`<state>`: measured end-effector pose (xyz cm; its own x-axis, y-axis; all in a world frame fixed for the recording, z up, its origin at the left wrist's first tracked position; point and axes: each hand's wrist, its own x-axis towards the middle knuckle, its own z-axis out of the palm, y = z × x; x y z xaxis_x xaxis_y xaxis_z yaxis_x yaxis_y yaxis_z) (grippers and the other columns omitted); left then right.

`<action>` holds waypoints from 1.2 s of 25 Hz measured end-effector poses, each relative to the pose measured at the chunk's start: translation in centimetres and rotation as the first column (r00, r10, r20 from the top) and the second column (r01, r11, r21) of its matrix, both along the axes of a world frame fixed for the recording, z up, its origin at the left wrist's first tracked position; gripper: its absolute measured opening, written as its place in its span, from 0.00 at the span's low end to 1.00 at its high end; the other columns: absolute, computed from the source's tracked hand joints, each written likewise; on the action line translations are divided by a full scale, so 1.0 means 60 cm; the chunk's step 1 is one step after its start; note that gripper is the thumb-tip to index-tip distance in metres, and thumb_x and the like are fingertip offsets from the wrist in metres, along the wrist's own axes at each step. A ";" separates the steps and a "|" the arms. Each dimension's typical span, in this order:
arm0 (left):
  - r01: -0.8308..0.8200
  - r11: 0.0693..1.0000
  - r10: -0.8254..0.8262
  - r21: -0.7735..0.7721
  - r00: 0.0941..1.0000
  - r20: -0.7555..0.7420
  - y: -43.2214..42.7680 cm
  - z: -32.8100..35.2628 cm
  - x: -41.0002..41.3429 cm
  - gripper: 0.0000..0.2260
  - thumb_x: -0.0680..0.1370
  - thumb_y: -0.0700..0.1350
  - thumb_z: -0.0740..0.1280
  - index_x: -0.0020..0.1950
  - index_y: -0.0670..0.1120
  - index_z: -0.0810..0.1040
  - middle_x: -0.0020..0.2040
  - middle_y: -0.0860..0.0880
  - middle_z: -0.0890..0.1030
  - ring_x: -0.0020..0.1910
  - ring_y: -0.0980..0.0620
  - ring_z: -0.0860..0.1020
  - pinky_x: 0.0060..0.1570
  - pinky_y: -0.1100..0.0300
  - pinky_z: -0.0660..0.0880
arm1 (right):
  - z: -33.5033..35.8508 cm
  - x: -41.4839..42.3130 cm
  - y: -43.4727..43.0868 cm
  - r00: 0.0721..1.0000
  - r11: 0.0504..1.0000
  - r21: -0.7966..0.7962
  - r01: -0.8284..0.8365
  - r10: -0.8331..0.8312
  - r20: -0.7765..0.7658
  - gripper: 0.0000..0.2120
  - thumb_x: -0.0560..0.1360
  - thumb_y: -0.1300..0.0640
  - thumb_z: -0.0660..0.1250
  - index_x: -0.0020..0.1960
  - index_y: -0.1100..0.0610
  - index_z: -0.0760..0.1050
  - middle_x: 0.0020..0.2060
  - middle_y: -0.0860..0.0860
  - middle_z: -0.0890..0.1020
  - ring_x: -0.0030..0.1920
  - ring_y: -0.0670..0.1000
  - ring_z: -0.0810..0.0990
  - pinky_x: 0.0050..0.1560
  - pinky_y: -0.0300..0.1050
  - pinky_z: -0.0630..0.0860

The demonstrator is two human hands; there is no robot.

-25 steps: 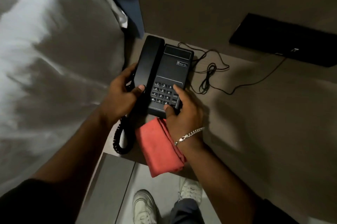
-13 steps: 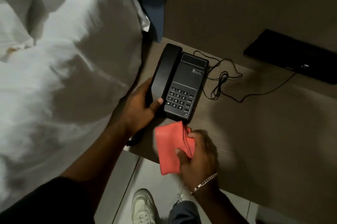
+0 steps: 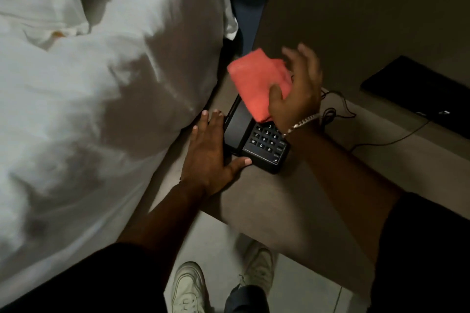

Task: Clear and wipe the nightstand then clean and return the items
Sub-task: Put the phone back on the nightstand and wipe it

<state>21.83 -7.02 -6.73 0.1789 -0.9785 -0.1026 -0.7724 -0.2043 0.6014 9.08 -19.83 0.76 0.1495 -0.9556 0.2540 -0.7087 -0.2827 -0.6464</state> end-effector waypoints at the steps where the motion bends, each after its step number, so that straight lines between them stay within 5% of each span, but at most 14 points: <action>1: 0.003 1.000 -0.003 -0.010 1.000 0.026 0.002 -0.004 -0.002 0.50 0.70 0.70 0.65 0.79 0.42 0.50 0.81 0.42 0.53 0.80 0.45 0.45 0.75 0.49 0.45 | -0.017 0.010 -0.007 0.989 0.994 -0.044 -0.104 0.099 -0.110 0.27 0.68 0.65 0.67 0.68 0.58 0.72 0.71 0.62 0.68 0.70 0.62 0.68 0.68 0.58 0.68; 3: 0.023 1.000 -0.022 -0.018 0.998 0.055 0.002 -0.007 -0.003 0.49 0.71 0.72 0.61 0.79 0.43 0.48 0.81 0.41 0.52 0.80 0.46 0.44 0.76 0.48 0.45 | -0.044 0.022 0.005 0.920 0.959 -0.047 -0.279 0.253 -0.300 0.28 0.72 0.52 0.65 0.72 0.52 0.68 0.75 0.59 0.64 0.75 0.63 0.61 0.71 0.61 0.63; 6: 0.028 0.999 -0.026 -0.026 0.998 0.054 0.002 -0.009 -0.003 0.45 0.74 0.70 0.54 0.79 0.42 0.47 0.81 0.41 0.51 0.80 0.47 0.42 0.78 0.45 0.45 | -0.072 0.020 0.065 0.872 0.947 0.006 -0.320 0.297 -0.390 0.32 0.72 0.40 0.63 0.73 0.50 0.65 0.75 0.58 0.62 0.76 0.62 0.55 0.72 0.63 0.60; 10: 0.016 1.000 -0.017 0.015 0.994 0.109 0.005 -0.012 -0.004 0.39 0.77 0.66 0.50 0.80 0.44 0.43 0.81 0.43 0.46 0.78 0.51 0.36 0.78 0.48 0.40 | -0.081 0.004 0.128 0.844 0.922 0.023 -0.387 0.365 -0.394 0.27 0.75 0.47 0.60 0.72 0.51 0.64 0.74 0.59 0.63 0.76 0.62 0.56 0.71 0.65 0.60; 17: 0.048 0.998 -0.056 0.045 0.983 0.174 0.001 -0.018 0.000 0.49 0.72 0.73 0.57 0.80 0.41 0.44 0.81 0.44 0.46 0.80 0.47 0.42 0.77 0.46 0.45 | -0.048 -0.006 -0.029 0.919 0.999 0.039 0.023 -0.006 -0.393 0.24 0.75 0.54 0.57 0.70 0.56 0.67 0.70 0.62 0.70 0.69 0.64 0.69 0.67 0.62 0.67; 25: 0.035 0.997 -0.048 0.064 0.975 0.215 0.000 -0.016 -0.006 0.49 0.71 0.75 0.51 0.79 0.42 0.44 0.81 0.43 0.47 0.80 0.46 0.43 0.77 0.40 0.48 | -0.078 -0.086 0.158 0.854 0.959 0.063 -0.276 0.275 -0.441 0.21 0.74 0.52 0.64 0.65 0.56 0.72 0.69 0.61 0.71 0.72 0.64 0.65 0.68 0.64 0.66; 30: 0.020 0.998 -0.033 0.057 0.967 0.252 0.002 -0.028 -0.009 0.49 0.73 0.75 0.54 0.79 0.41 0.46 0.81 0.42 0.49 0.80 0.45 0.44 0.77 0.42 0.48 | -0.082 -0.054 0.104 0.912 0.991 0.063 -0.114 0.130 -0.388 0.24 0.75 0.54 0.61 0.71 0.56 0.65 0.73 0.62 0.66 0.74 0.66 0.60 0.73 0.62 0.57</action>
